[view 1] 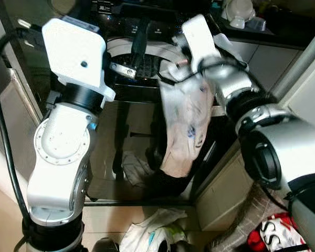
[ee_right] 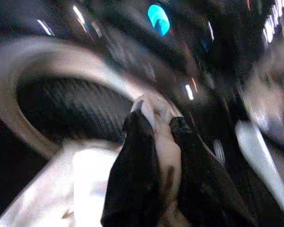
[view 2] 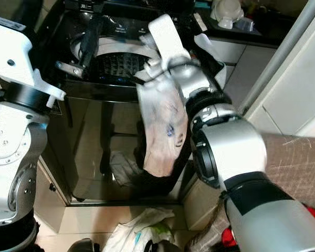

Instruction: Clothes washing

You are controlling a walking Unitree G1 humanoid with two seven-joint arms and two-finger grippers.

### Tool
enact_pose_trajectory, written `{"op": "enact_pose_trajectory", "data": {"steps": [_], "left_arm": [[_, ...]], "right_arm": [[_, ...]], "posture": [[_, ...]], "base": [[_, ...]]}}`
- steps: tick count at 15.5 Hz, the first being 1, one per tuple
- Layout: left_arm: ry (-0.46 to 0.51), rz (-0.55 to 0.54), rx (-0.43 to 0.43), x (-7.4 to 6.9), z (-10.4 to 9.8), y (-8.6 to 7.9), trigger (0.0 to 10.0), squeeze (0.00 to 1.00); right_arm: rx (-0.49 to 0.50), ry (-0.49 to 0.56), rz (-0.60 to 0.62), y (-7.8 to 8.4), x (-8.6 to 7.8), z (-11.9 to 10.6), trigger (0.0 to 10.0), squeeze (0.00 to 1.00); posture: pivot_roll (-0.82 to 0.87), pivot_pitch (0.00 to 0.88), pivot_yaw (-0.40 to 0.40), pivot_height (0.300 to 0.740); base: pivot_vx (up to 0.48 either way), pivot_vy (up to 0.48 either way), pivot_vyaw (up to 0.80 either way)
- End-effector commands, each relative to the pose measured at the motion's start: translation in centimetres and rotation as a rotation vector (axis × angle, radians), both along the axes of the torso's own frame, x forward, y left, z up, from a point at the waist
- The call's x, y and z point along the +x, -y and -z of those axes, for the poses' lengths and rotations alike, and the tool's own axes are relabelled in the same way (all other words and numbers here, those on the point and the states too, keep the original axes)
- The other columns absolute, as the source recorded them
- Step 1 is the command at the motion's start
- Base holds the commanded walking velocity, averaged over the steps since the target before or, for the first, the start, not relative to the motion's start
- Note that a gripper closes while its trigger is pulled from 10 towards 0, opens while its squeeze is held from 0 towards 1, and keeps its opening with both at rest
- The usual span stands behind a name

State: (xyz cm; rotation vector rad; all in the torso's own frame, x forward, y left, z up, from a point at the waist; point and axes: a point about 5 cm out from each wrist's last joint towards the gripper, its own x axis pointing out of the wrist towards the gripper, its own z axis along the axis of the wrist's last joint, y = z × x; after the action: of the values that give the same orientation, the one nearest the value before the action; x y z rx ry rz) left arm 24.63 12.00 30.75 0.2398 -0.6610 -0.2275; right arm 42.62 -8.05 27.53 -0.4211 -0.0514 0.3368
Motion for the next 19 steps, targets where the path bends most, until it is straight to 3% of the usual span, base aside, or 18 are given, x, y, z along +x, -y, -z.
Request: {"op": "enact_pose_trajectory", "data": {"steps": [1,3,4,7,9,13,16,19], "left_arm": [[-0.058,-0.023,0.023,0.6,1.1,-0.2,10.0,0.00],[-0.130,-0.026,0.043,1.4,2.9,-0.3,10.0,0.00],[-0.141,-0.022,0.054,1.5,3.2,-0.2,10.0,0.00],[-0.160,-0.056,0.056,2.0,4.1,0.0,10.0,0.00],[-0.124,-0.070,0.013,1.9,3.6,-0.4,10.0,0.00],[0.069,-0.102,0.091,1.0,1.5,0.3,10.0,0.00],[0.182,-0.105,0.192,0.7,0.3,0.9,10.0,0.00],[0.211,-0.093,0.196,0.7,0.0,1.1,10.0,0.00]], "right_arm": [[0.048,0.111,-0.021,0.9,0.0,-2.6,10.0,0.00],[0.144,0.277,0.011,2.2,-0.2,-6.6,10.0,0.00],[0.140,0.298,0.025,2.3,-0.3,-7.4,10.0,0.00],[0.141,0.472,0.042,2.2,-1.3,-12.8,10.0,0.00],[0.125,0.556,0.063,2.0,-1.8,-14.4,10.0,0.00],[0.128,0.853,0.104,1.1,-4.7,-20.6,10.0,0.00],[0.067,0.971,0.160,0.8,-6.2,-23.5,10.0,0.00],[0.026,0.974,0.214,1.1,-6.3,-24.0,10.0,0.00]], "posture": [[0.24,0.009,-0.142,0.740],[0.20,0.000,-0.107,0.740],[0.20,0.000,-0.107,0.740],[0.20,0.000,-0.121,0.740],[0.20,0.000,-0.123,0.740],[0.21,0.000,-0.127,0.740],[0.21,0.000,-0.135,0.740],[0.21,0.000,-0.144,0.740]], "base": [[0.000,0.000,0.00],[0.000,0.000,0.00],[0.000,0.000,0.00],[0.000,0.000,0.00],[0.221,0.000,0.00],[0.456,0.000,0.00],[0.458,0.000,0.00],[0.461,0.000,0.00]]}}
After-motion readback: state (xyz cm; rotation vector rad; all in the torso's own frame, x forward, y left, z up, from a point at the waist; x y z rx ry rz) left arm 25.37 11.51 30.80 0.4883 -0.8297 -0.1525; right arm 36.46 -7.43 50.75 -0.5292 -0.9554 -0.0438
